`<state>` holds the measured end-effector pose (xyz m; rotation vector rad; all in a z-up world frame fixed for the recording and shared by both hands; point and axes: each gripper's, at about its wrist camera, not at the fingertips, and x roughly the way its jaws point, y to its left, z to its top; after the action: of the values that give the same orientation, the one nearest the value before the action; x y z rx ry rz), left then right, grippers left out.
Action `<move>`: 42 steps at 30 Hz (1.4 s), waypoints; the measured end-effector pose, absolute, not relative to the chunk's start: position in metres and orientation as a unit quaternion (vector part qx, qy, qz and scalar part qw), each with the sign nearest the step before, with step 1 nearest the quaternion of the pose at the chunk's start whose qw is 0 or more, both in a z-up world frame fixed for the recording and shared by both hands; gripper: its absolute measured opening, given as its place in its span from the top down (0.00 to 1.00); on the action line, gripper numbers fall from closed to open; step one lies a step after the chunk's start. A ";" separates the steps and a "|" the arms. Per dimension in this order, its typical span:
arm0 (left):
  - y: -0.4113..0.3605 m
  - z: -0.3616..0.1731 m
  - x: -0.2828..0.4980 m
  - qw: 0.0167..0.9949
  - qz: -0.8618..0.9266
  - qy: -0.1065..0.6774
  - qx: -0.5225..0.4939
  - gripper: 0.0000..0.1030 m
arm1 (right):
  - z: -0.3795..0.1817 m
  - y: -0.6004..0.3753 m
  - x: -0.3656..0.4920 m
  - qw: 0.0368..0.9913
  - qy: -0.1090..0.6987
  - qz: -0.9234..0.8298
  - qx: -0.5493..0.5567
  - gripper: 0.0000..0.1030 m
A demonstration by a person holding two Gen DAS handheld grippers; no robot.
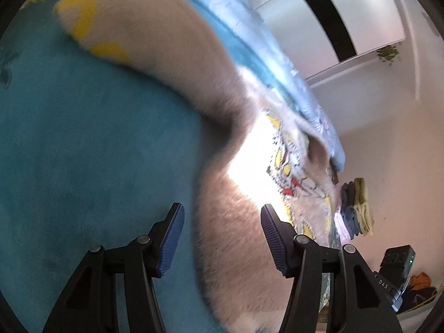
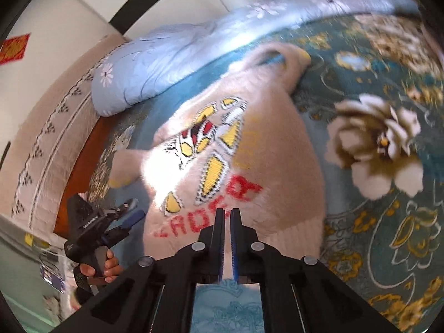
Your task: Fold clothes
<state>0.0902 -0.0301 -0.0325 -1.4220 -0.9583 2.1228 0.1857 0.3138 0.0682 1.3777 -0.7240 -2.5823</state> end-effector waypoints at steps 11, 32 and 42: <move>-0.014 -0.041 0.096 0.209 0.735 -0.329 -0.555 0.43 | 0.054 0.369 0.168 0.051 -0.322 -0.857 0.399 0.41; -0.010 -0.046 0.093 0.270 0.670 -0.468 -0.510 0.44 | -0.008 0.398 0.155 0.036 -0.412 -0.808 0.420 0.49; -0.005 -0.028 0.094 0.207 0.748 -0.380 -0.504 0.88 | 0.025 0.365 0.183 0.015 -0.295 -0.827 0.478 0.89</move>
<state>0.0942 -0.0051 -0.0277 -1.4043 -1.0577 2.0823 0.1827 0.3648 0.0252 1.4862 -0.9185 -2.5743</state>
